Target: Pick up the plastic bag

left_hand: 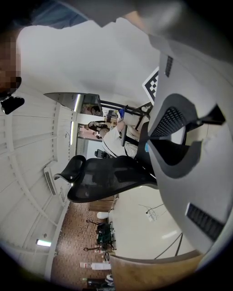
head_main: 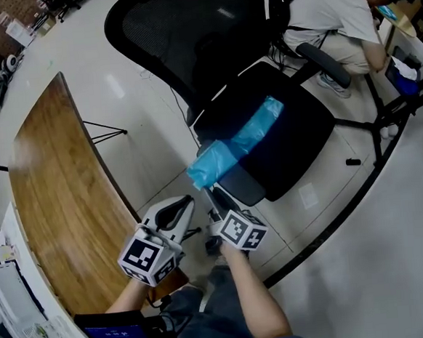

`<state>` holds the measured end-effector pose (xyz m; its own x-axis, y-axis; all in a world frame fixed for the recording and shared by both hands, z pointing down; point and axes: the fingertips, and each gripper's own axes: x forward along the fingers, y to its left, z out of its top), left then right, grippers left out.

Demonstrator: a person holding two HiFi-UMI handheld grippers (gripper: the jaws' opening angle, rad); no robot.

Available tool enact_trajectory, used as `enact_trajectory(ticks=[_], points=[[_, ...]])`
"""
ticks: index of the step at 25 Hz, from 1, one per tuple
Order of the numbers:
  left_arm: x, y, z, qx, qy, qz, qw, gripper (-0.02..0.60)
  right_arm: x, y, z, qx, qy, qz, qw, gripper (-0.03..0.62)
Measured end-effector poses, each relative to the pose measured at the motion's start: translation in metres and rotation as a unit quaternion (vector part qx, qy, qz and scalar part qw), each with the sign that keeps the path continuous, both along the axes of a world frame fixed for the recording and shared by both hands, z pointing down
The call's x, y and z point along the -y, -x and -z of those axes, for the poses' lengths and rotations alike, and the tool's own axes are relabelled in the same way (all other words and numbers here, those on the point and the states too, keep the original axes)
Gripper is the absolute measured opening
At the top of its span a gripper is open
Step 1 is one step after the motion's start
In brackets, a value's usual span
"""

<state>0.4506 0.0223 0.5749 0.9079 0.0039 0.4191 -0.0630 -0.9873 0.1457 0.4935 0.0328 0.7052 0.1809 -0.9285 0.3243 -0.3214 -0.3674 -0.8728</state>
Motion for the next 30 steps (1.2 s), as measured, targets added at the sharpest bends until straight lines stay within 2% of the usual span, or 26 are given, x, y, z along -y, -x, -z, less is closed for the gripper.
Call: enact_trajectory(ticks=[3,6,11,13,14,15,23,30], points=[[0.002,0.0,-0.003,0.005,-0.001,0.002,1.0,0.034,0.006,-0.004,-0.01,0.037,-0.008,-0.019,0.999,0.216],[0.006,0.002,-0.004,0.007,0.0,0.009,0.9999,0.034,0.012,-0.007,-0.015,0.053,-0.011,-0.025,0.998,0.216],[0.01,0.005,-0.01,0.015,-0.001,0.014,0.9998,0.034,0.027,-0.007,-0.019,0.07,-0.033,-0.001,0.997,0.213],[0.011,0.005,-0.011,0.015,0.0,0.016,0.9998,0.034,0.031,-0.006,-0.016,0.074,-0.054,0.007,0.996,0.116],[0.012,0.006,-0.011,0.015,0.0,0.017,0.9997,0.034,0.031,-0.007,-0.015,0.071,-0.06,0.006,0.996,0.027],[0.013,0.006,-0.012,0.016,0.0,0.018,0.9997,0.034,0.032,-0.009,-0.014,0.067,-0.063,0.004,0.996,-0.015],[0.016,0.01,-0.012,0.018,0.002,0.026,0.9995,0.034,0.035,-0.008,-0.007,0.055,-0.07,0.006,0.996,-0.017],[0.02,0.02,-0.004,0.013,0.0,0.037,0.9992,0.034,0.038,-0.007,0.025,0.048,-0.096,0.004,0.994,-0.017]])
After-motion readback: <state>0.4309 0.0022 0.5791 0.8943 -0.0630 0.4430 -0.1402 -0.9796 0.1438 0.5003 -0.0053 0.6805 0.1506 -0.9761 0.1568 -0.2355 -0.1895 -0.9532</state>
